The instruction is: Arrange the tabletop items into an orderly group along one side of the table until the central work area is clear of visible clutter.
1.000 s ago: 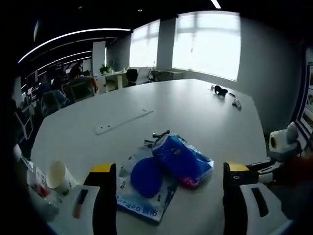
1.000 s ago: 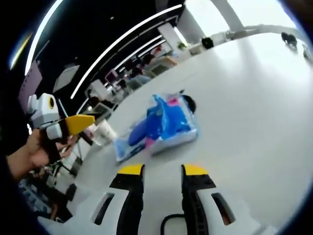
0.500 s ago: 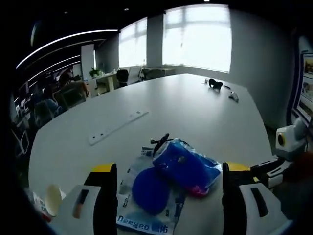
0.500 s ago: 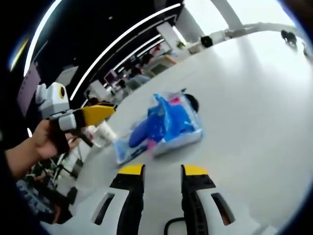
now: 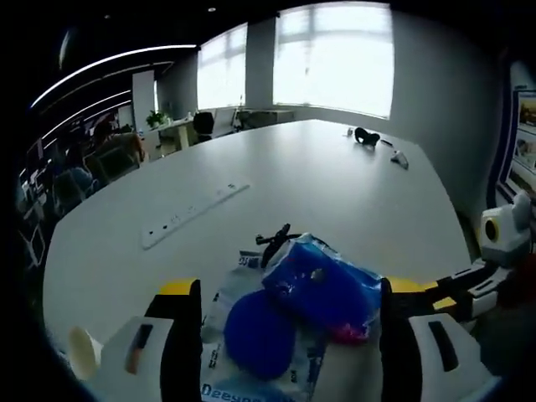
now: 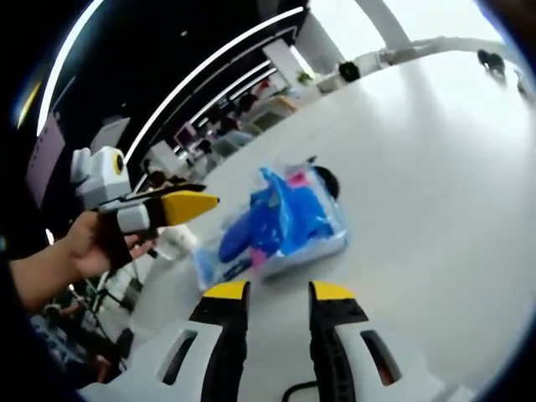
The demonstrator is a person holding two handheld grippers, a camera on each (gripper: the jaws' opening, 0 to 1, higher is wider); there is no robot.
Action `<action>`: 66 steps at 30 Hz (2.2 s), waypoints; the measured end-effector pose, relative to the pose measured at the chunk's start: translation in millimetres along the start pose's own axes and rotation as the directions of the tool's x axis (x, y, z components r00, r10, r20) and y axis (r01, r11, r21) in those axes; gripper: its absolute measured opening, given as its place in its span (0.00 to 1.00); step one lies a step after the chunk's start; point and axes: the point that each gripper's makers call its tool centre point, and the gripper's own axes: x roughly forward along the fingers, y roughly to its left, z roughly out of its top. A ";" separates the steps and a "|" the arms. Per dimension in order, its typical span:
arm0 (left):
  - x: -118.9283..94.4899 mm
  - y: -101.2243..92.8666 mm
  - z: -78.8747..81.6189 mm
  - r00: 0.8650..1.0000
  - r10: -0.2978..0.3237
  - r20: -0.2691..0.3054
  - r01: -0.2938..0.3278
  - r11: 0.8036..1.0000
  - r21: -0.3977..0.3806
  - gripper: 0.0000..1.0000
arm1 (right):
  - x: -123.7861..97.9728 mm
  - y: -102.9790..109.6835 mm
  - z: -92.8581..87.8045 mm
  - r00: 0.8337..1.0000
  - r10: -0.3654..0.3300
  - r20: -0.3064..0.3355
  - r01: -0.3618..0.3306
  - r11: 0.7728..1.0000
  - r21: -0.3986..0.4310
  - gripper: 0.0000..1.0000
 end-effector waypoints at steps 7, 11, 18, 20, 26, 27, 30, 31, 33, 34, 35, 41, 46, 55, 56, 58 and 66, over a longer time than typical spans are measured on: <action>11.2 7.2 0.5 1.000 -0.013 -0.015 0.013 1.000 0.022 0.85 | 0.9 3.1 7.9 0.999 -0.001 0.048 -0.003 0.997 0.075 0.22; 17.6 10.6 -1.5 0.999 -0.017 -0.030 0.018 0.999 0.027 0.84 | 2.3 2.0 12.6 0.998 -0.006 0.060 0.001 0.996 0.086 0.21; 29.9 10.2 -3.1 0.998 -0.044 -0.050 0.047 0.997 0.060 0.82 | 4.7 -4.0 16.9 0.997 -0.034 0.066 0.026 0.994 0.107 0.21; 33.1 9.6 -4.8 0.996 -0.055 -0.065 0.060 0.996 0.070 0.82 | 6.1 -4.1 20.8 0.996 -0.036 0.086 0.025 0.992 0.120 0.22; 42.8 11.9 -2.6 0.994 -0.078 -0.072 0.084 0.993 0.082 0.80 | 11.4 -4.2 18.6 0.997 -0.044 0.069 0.036 0.993 0.116 0.22; 44.0 12.1 -1.7 0.994 -0.079 -0.071 0.085 0.993 0.083 0.80 | 11.6 -3.9 19.2 0.996 -0.045 0.072 0.036 0.992 0.121 0.22; 47.7 11.2 -1.3 0.993 -0.085 -0.079 0.092 0.992 0.090 0.78 | 13.3 -3.7 19.6 0.996 -0.049 0.073 0.039 0.990 0.135 0.22; 48.7 9.5 -1.0 0.993 -0.092 -0.079 0.100 0.990 0.096 0.78 | 13.5 -3.3 19.4 0.996 -0.048 0.071 0.037 0.989 0.143 0.22; 50.8 6.5 -1.7 0.991 -0.103 -0.088 0.112 0.988 0.106 0.77 | 14.9 -4.6 20.9 0.995 -0.053 0.084 0.039 0.986 0.164 0.22; 51.8 5.1 -1.6 0.990 -0.106 -0.088 0.116 0.987 0.112 0.76 | 15.6 -5.3 20.4 0.995 -0.056 0.081 0.042 0.985 0.165 0.22; 53.1 2.2 -1.7 0.989 -0.120 -0.089 0.130 0.984 0.119 0.74 | 16.7 -5.8 19.5 0.995 -0.062 0.077 0.048 0.984 0.173 0.22; 59.8 -7.5 2.0 0.984 -0.153 -0.090 0.165 0.976 0.140 0.69 | 18.6 -6.9 15.8 0.994 -0.077 0.076 0.060 0.979 0.196 0.21; 64.5 -13.0 4.4 0.980 -0.169 -0.103 0.185 0.968 0.169 0.68 | 19.0 -10.2 15.3 0.993 -0.091 0.079 0.071 0.972 0.225 0.21; 67.9 -19.9 2.6 0.971 -0.203 -0.129 0.226 0.953 0.201 0.54 | 22.5 -13.3 12.8 0.992 -0.107 0.066 0.086 0.961 0.264 0.20; 68.3 -20.5 2.5 0.970 -0.204 -0.129 0.227 0.952 0.203 0.53 | 22.6 -13.3 13.2 0.992 -0.109 0.070 0.087 0.961 0.263 0.20; 68.8 -21.5 2.0 0.969 -0.205 -0.135 0.230 0.950 0.212 0.53 | 23.1 -14.0 13.7 0.991 -0.115 0.073 0.092 0.960 0.265 0.20; 71.0 -27.3 -5.0 0.962 -0.220 -0.161 0.253 0.942 0.220 0.53 | 25.8 -11.7 13.1 0.990 -0.116 0.075 0.088 0.950 0.298 0.19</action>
